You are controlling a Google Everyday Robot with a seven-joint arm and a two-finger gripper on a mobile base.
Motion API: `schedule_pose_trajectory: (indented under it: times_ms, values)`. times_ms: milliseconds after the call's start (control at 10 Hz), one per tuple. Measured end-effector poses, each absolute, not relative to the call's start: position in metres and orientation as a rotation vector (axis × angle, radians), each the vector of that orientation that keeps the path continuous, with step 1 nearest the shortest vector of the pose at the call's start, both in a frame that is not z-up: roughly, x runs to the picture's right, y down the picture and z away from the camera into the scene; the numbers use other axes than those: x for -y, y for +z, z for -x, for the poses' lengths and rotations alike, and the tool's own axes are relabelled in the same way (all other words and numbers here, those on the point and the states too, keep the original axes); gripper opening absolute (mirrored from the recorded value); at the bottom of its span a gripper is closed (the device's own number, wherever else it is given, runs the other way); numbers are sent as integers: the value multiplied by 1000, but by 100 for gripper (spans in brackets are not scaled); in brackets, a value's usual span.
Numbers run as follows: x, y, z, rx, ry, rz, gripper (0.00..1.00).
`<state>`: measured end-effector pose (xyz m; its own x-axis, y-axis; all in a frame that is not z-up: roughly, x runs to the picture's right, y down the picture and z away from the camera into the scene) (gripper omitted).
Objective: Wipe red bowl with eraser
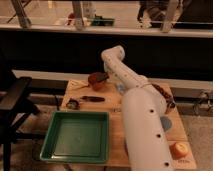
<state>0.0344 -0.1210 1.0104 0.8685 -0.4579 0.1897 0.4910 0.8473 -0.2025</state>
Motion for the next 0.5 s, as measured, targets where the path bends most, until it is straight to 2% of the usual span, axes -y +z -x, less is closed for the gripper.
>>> schedule_pose_trajectory:
  times_ms: [500]
  values:
    - [132, 1021, -3, 161, -530, 240, 2]
